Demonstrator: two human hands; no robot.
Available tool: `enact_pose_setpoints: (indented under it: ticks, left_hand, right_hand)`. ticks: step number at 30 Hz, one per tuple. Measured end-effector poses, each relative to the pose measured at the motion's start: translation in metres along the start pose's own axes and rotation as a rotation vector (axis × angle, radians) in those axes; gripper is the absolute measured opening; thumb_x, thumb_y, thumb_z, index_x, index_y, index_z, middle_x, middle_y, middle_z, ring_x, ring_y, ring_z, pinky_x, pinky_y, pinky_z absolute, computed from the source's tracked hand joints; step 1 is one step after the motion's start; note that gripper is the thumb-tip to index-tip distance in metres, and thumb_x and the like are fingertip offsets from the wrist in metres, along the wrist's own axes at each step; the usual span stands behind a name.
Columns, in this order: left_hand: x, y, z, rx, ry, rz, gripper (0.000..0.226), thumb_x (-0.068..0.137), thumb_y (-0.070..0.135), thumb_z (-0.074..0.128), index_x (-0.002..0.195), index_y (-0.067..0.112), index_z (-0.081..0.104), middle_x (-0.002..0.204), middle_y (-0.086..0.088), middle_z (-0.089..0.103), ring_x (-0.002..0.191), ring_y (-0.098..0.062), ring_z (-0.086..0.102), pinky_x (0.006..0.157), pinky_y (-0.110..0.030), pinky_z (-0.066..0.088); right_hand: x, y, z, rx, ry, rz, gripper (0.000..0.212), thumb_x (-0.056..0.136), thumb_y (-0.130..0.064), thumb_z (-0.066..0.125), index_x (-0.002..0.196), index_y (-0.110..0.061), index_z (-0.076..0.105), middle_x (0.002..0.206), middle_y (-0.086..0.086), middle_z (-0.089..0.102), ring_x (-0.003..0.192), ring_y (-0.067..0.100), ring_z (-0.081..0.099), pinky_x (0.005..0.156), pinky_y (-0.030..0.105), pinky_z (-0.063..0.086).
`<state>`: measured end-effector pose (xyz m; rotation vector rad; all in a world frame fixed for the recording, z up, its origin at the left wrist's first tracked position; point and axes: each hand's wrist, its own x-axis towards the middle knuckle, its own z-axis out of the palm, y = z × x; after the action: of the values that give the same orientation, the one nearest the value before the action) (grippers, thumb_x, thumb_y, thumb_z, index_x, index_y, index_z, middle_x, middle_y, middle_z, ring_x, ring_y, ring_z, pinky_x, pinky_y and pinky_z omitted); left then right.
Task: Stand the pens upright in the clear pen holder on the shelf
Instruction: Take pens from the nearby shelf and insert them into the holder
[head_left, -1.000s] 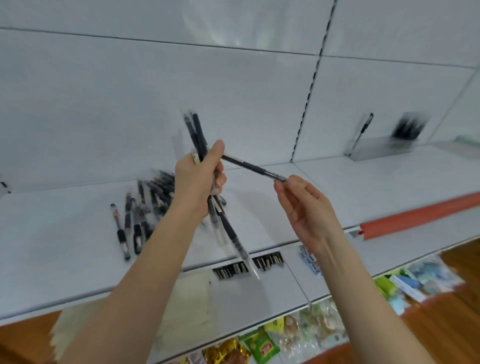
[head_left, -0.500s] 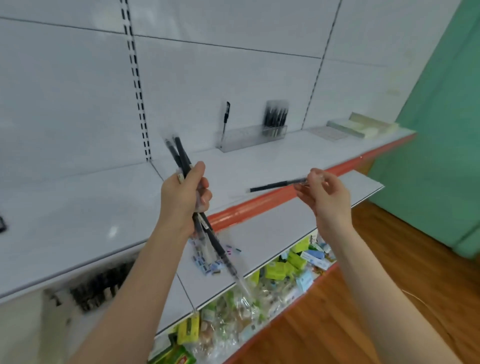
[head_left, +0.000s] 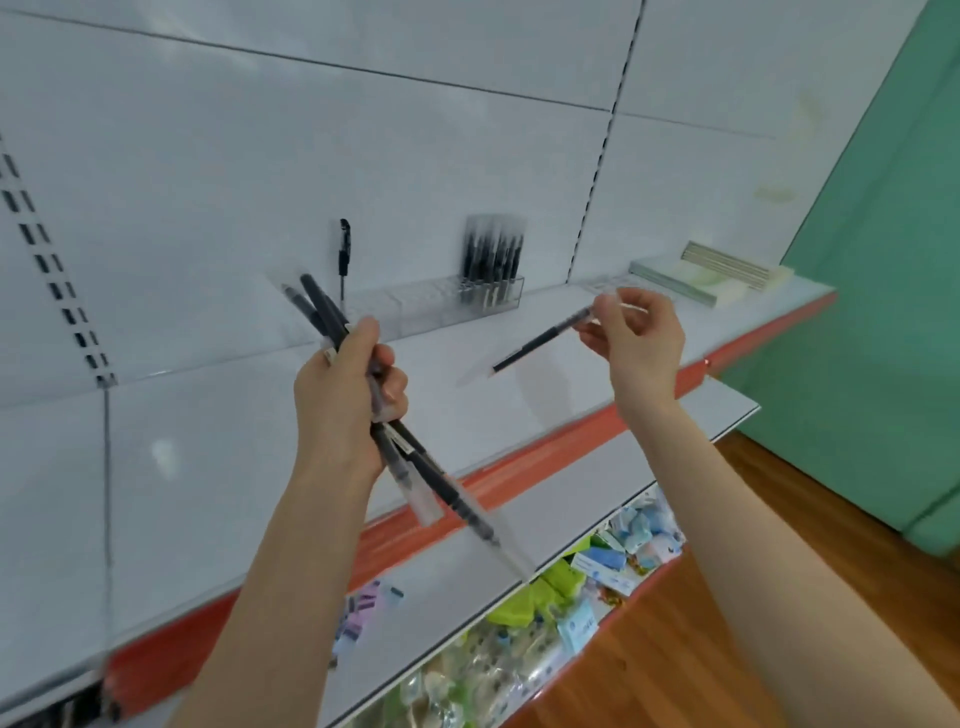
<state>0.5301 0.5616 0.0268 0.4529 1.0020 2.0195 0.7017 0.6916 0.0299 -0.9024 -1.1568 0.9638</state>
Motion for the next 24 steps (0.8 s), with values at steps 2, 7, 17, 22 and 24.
enact_pose_setpoints:
  ticks: [2, 7, 17, 22, 24]
  left_hand:
    - [0.020, -0.006, 0.015, -0.024, 0.037, 0.021, 0.024, 0.091, 0.014, 0.053, 0.069, 0.013, 0.045, 0.048, 0.005, 0.050, 0.032, -0.005, 0.035, 0.033, -0.012, 0.019]
    - [0.057, -0.013, 0.041, -0.003, 0.079, 0.065, 0.023, 0.092, 0.015, 0.052, 0.070, 0.013, 0.045, 0.048, 0.006, 0.051, 0.032, -0.005, 0.036, 0.032, -0.013, 0.019]
    - [0.094, -0.028, 0.054, 0.025, 0.254, 0.176, 0.025, 0.093, 0.015, 0.051, 0.069, 0.013, 0.043, 0.049, 0.006, 0.049, 0.032, -0.005, 0.036, 0.033, -0.012, 0.021]
    - [0.105, -0.043, 0.071, 0.012, 0.367, 0.263, 0.027, 0.093, 0.016, 0.051, 0.068, 0.015, 0.043, 0.047, 0.007, 0.048, 0.032, -0.005, 0.036, 0.033, -0.013, 0.022]
    - [0.108, -0.052, 0.081, 0.005, 0.408, 0.284, 0.027, 0.093, 0.015, 0.051, 0.067, 0.014, 0.043, 0.047, 0.007, 0.048, 0.033, -0.005, 0.037, 0.033, -0.013, 0.022]
  right_hand:
    - [0.040, 0.004, 0.012, -0.031, -0.039, -0.037, 0.014, 0.088, -0.014, 0.059, 0.098, -0.009, 0.051, 0.082, 0.008, 0.060, 0.058, 0.011, 0.065, 0.064, 0.022, 0.056]
    - [0.108, 0.019, 0.045, -0.087, -0.124, -0.105, 0.012, 0.085, -0.012, 0.060, 0.086, -0.020, 0.050, 0.077, -0.001, 0.060, 0.063, 0.016, 0.064, 0.065, 0.025, 0.054]
    - [0.177, 0.044, 0.105, -0.201, -0.394, -0.264, 0.019, 0.086, -0.016, 0.059, 0.082, -0.031, 0.048, 0.081, -0.005, 0.060, 0.077, 0.027, 0.065, 0.078, 0.044, 0.053]
    - [0.208, 0.048, 0.119, -0.281, -0.613, -0.390, 0.007, 0.088, -0.019, 0.056, 0.093, -0.020, 0.052, 0.087, 0.003, 0.062, 0.080, 0.027, 0.065, 0.074, 0.037, 0.053]
    - [0.221, 0.047, 0.121, -0.304, -0.703, -0.414, 0.006, 0.088, -0.018, 0.056, 0.093, -0.017, 0.052, 0.087, 0.008, 0.063, 0.078, 0.028, 0.065, 0.074, 0.038, 0.055]
